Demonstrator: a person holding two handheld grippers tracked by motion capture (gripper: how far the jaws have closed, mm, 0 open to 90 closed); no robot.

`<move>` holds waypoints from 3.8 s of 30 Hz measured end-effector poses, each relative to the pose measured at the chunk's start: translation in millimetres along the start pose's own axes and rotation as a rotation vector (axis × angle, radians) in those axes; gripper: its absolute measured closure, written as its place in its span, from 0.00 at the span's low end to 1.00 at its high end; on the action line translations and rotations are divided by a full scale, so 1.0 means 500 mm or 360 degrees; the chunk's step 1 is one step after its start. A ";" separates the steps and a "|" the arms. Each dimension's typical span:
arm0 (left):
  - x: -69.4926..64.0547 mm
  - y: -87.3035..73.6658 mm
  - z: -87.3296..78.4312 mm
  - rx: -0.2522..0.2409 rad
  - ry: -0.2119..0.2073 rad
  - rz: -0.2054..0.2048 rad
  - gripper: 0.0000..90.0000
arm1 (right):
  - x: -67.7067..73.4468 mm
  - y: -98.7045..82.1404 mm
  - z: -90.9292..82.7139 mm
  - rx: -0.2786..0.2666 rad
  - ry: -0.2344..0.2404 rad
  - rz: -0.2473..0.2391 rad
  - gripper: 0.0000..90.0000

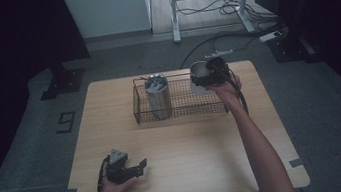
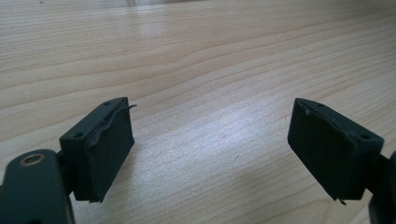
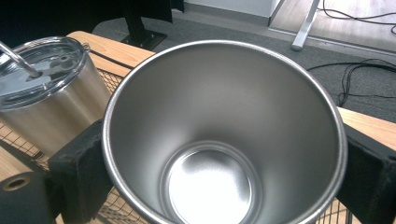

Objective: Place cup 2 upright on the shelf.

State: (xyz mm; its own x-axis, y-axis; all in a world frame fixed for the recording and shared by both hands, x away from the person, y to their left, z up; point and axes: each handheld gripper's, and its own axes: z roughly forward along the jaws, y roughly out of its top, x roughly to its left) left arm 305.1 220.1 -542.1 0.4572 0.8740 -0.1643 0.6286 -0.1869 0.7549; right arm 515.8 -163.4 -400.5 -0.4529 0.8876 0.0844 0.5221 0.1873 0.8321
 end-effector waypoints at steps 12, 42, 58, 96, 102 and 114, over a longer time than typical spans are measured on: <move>0.001 0.000 0.000 0.0004 -0.0006 -0.0004 0.16 | -0.007 -0.009 0.051 0.0061 0.0004 0.0002 0.08; -0.002 -0.003 0.006 0.0036 -0.0031 0.0009 0.16 | -0.022 -0.053 0.104 0.0181 -0.0011 0.0019 0.08; -0.002 -0.003 0.007 0.0049 -0.0032 0.0005 0.16 | -0.018 -0.072 0.125 0.0308 -0.0083 -0.0044 0.07; -0.004 -0.002 0.003 0.0022 -0.0043 0.0006 0.16 | -0.010 -0.053 0.062 0.0105 -0.0092 0.0007 0.00; -0.005 -0.001 0.002 0.0021 -0.0043 0.0009 0.16 | -0.006 -0.064 0.025 0.0019 -0.0071 0.0021 0.03; -0.010 -0.002 0.004 0.0031 -0.0042 0.0023 0.16 | 0.002 -0.126 -0.058 -0.0044 0.0026 -0.0014 0.08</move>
State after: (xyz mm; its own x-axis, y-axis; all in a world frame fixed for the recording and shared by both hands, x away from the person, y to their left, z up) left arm 303.6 214.8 -543.3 0.4828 0.8590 -0.1701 0.6336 -0.2085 0.7450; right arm 461.4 -186.6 -436.7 -0.4693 0.8789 0.0855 0.4978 0.1834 0.8477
